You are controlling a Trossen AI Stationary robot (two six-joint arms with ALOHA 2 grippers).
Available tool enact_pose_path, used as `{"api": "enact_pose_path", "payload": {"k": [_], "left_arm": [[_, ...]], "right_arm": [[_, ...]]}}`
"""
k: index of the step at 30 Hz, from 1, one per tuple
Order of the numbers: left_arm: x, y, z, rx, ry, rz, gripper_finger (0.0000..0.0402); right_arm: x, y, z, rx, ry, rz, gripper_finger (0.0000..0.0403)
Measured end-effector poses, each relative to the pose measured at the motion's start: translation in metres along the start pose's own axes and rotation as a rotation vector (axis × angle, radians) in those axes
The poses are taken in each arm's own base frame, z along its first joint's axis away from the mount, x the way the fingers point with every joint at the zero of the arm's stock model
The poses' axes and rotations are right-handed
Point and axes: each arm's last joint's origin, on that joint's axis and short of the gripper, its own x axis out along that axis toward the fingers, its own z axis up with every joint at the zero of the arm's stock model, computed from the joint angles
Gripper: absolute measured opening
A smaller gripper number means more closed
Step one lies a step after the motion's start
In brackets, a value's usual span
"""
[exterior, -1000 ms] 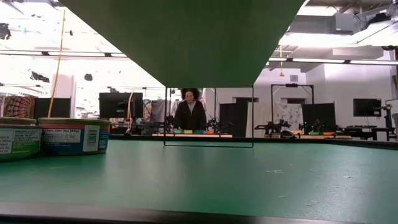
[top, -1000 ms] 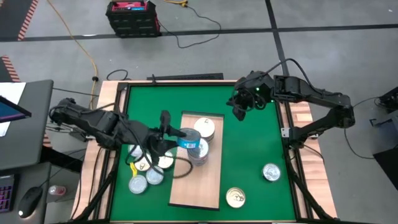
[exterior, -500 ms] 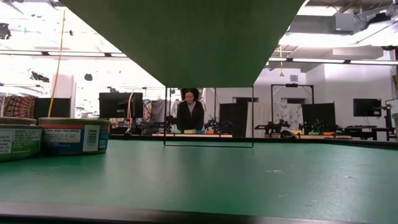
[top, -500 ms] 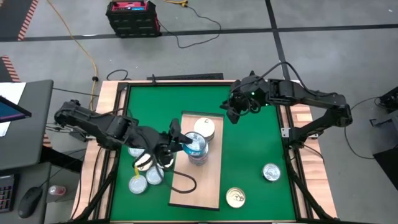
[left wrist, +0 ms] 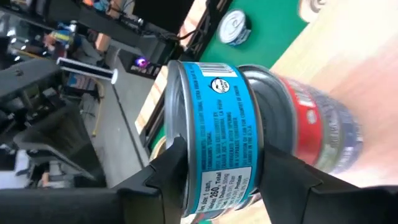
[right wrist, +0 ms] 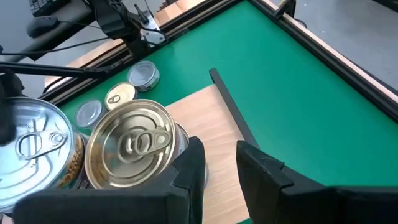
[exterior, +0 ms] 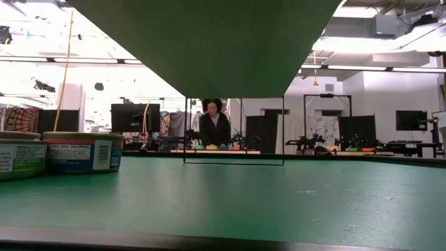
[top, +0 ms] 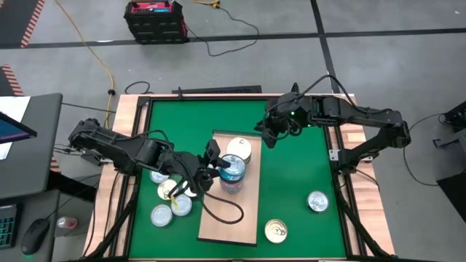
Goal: Stack canned seafood by type on shelf
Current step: Stack the yellow blue tuna can on top of the red tuna can on the shelf
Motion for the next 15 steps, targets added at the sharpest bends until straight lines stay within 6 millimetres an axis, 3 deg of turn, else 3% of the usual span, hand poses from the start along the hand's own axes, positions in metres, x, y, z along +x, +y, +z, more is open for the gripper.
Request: {"api": "enact_pose_path", "payload": {"k": [11,15], "left_arm": [[-0.018,0.007,-0.001,-0.073,-0.074,-0.001,0.0254],[-0.021,0.007,0.000,-0.085,-0.068,0.004,0.0269]], "right_arm": [[0.000,0.000,0.000,0.000,0.002,0.000,0.0118],[0.000,-0.001,0.000,0.001,0.019,0.027,0.0118]]}}
